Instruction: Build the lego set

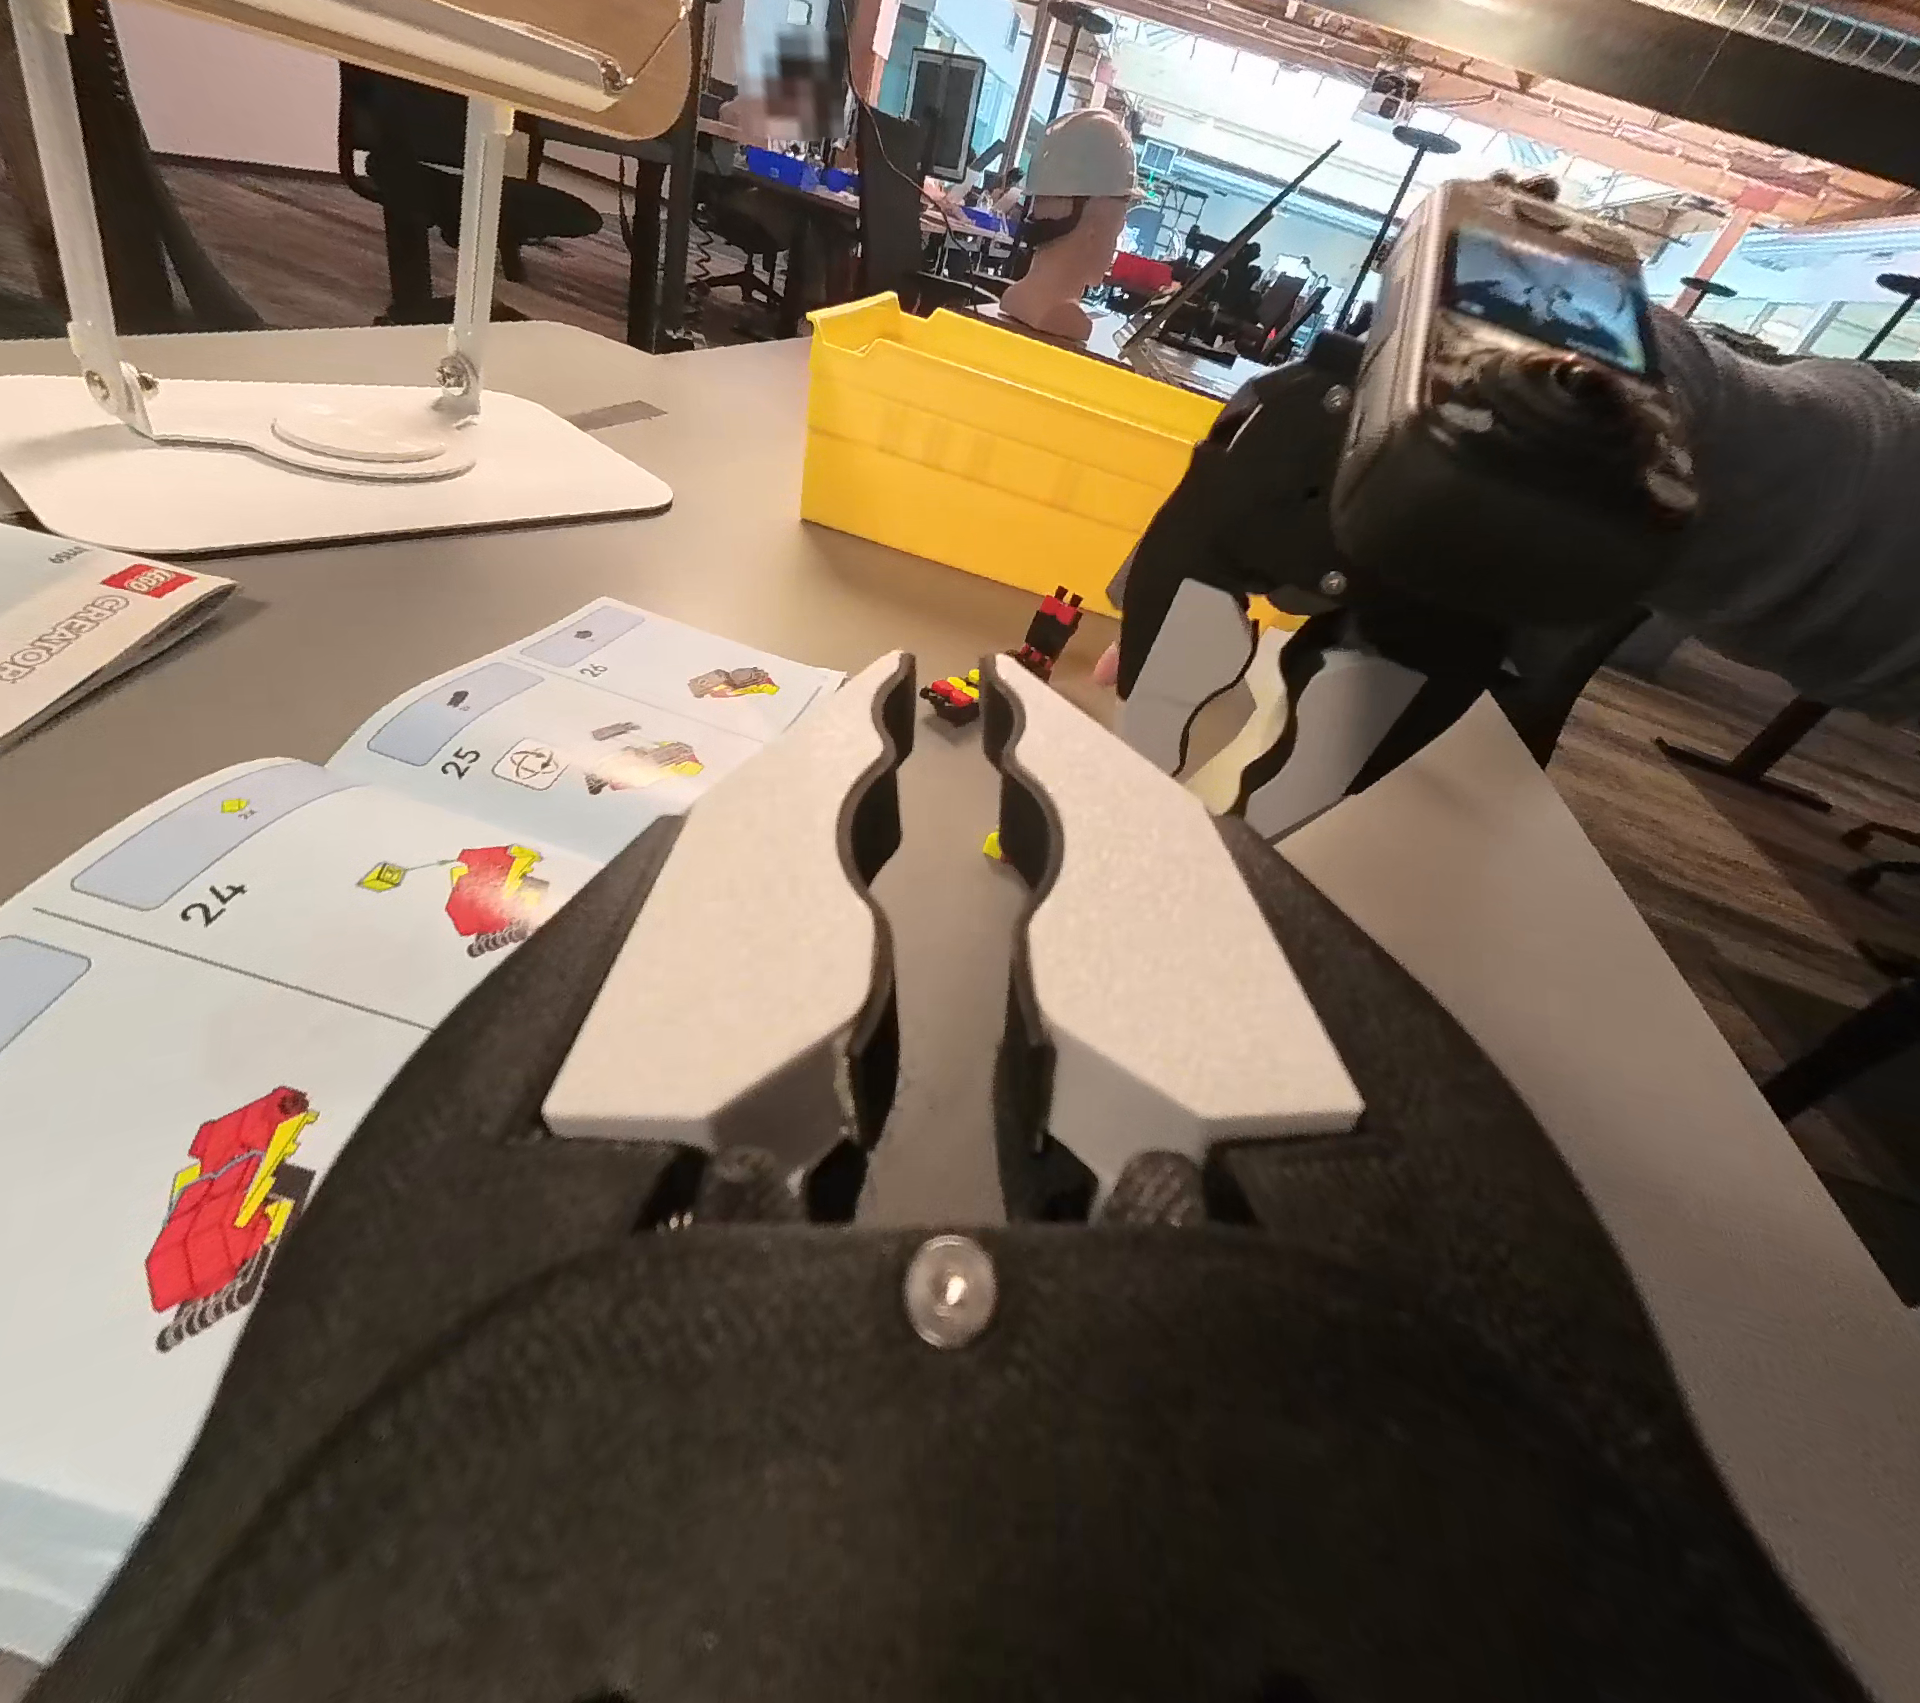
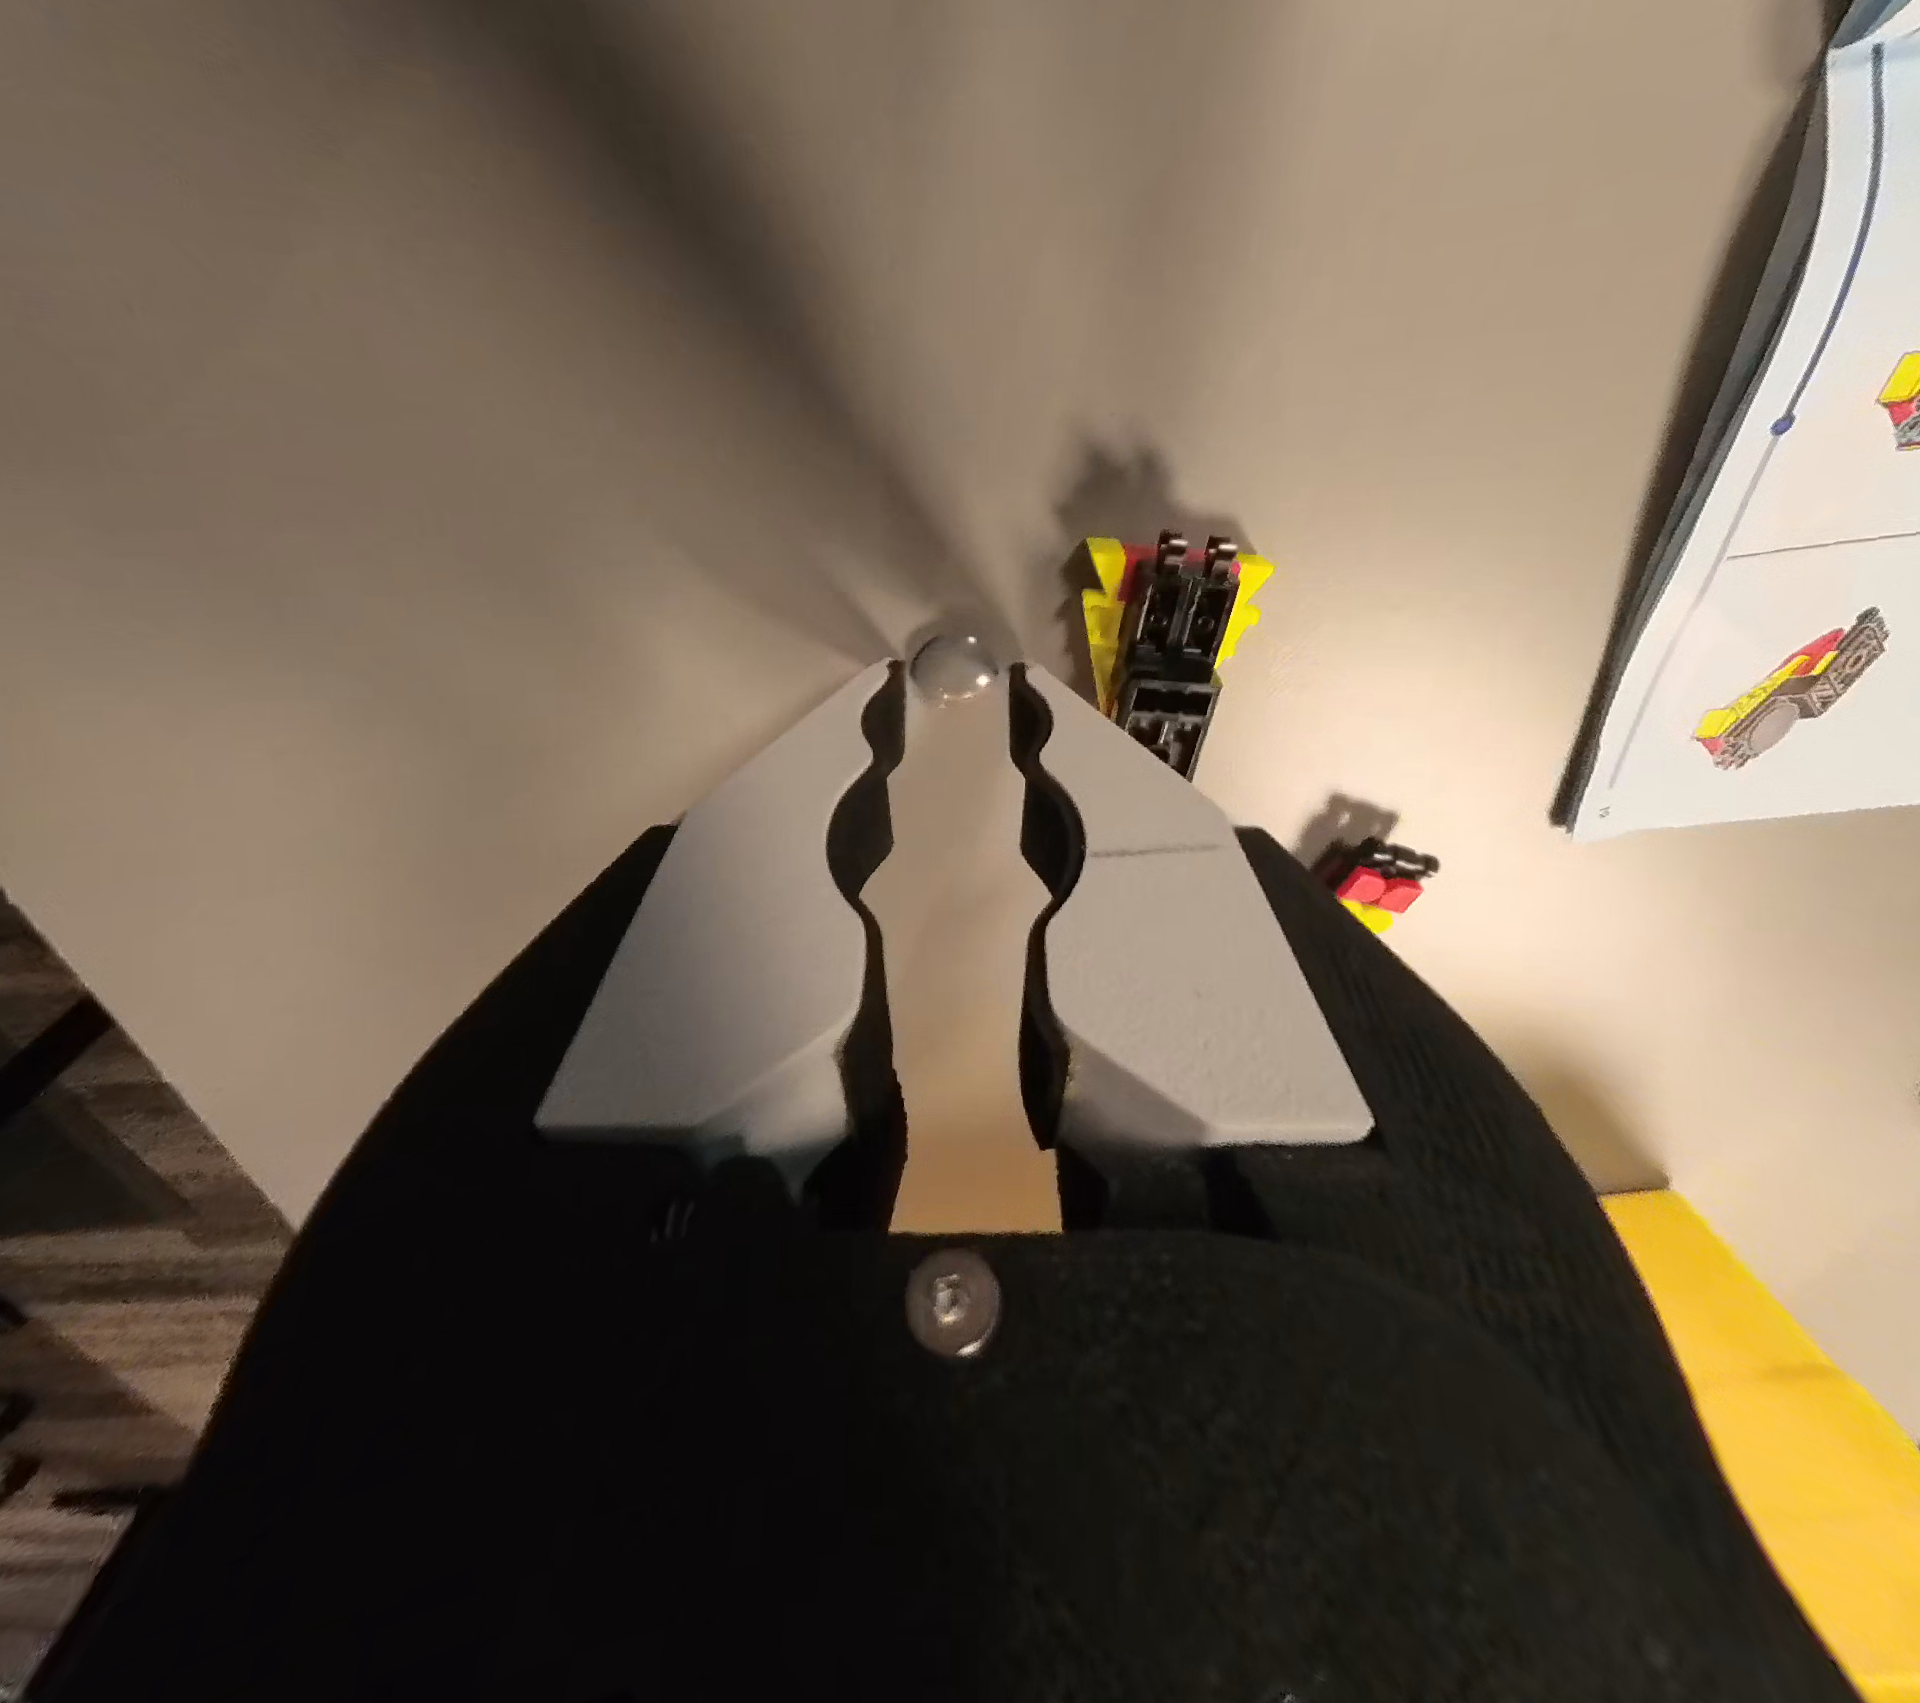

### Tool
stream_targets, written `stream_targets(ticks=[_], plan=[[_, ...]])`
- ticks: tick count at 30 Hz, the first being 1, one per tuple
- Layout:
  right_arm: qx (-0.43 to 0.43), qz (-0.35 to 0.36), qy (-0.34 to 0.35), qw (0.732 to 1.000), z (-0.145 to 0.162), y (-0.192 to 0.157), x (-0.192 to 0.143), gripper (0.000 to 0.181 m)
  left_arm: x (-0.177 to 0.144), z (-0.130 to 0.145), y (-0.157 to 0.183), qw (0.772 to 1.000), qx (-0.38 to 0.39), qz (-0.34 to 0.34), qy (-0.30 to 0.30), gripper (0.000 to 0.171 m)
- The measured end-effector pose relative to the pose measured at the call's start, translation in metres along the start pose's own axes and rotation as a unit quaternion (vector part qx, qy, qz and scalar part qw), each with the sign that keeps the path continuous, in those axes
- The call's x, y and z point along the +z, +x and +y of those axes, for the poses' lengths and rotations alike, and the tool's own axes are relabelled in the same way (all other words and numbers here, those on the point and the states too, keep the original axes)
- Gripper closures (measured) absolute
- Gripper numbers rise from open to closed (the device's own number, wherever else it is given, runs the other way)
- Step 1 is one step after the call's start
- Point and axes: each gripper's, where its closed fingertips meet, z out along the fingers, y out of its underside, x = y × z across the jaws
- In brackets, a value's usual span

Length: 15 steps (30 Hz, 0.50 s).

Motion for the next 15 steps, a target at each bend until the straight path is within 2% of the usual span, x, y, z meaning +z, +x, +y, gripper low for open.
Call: stream_targets(ticks=[15], plan=[[0.039,-0.01,0.042,0.998,-0.0024,0.0007,0.001,0.168,0.0003,-0.0002,-0.0007,1.0,-0.012,0.006,0.0,0.165]])
